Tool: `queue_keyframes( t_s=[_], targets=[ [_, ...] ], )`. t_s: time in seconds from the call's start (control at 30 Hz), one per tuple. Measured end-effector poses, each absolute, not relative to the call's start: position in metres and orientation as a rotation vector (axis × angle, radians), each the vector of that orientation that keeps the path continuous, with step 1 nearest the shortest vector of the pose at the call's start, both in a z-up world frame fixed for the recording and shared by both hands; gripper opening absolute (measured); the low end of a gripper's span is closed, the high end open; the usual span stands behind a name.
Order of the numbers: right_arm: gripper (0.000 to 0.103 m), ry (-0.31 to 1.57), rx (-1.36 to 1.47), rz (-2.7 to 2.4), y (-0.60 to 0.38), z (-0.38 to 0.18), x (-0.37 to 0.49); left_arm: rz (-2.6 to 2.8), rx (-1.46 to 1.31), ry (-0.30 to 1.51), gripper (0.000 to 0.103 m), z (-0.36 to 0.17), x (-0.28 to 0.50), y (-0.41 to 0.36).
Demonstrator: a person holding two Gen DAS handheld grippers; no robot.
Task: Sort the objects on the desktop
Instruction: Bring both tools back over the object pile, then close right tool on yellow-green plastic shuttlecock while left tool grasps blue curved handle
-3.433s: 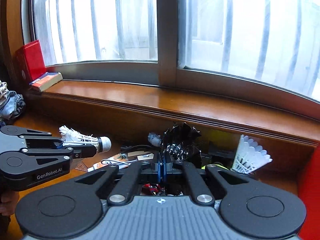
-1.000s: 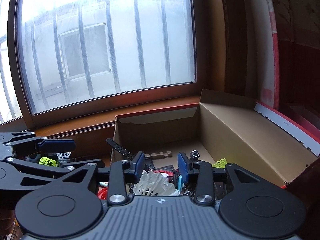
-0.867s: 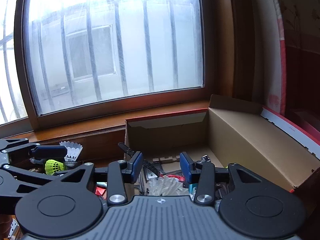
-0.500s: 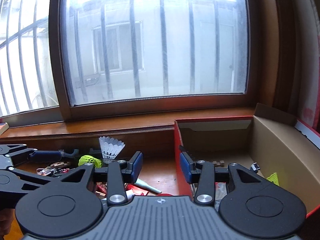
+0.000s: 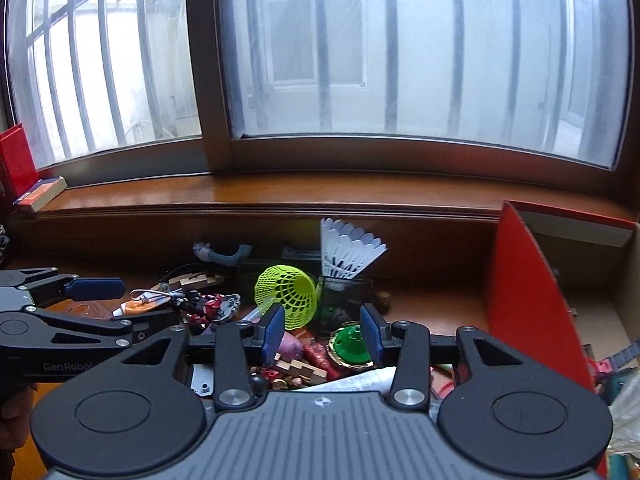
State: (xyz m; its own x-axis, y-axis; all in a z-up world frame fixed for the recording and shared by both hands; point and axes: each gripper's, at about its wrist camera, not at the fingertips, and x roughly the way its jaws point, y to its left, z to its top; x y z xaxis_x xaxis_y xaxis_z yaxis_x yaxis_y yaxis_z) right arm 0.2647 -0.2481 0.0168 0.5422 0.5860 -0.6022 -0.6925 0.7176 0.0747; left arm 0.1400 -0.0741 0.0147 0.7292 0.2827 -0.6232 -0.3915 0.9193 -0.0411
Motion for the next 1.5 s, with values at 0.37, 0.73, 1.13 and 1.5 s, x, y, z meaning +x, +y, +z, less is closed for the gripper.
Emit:
queue_keyframes(
  t_s=[0.37,0.73,1.13,1.5],
  targets=[
    [0.043,0.714,-0.246,0.791,-0.186,-0.023,0.298,0.418,-0.217,0.688,0.075,-0.006,0.167,-0.032],
    [0.024,0.716,-0.274,0.781,-0.16,-0.046,0.32,0.462,-0.242,0.698,0.078,-0.023,0.203,-0.013],
    [0.011,0.705,-0.311,0.815,-0.16,-0.049,0.318,0.445,-0.234,0.694,0.079,-0.036,0.244,-0.013],
    [0.022,0.67,-0.344,0.817,-0.15,-0.056,0.317,0.521,-0.408,0.686,0.079,-0.05,0.254,0.003]
  ],
)
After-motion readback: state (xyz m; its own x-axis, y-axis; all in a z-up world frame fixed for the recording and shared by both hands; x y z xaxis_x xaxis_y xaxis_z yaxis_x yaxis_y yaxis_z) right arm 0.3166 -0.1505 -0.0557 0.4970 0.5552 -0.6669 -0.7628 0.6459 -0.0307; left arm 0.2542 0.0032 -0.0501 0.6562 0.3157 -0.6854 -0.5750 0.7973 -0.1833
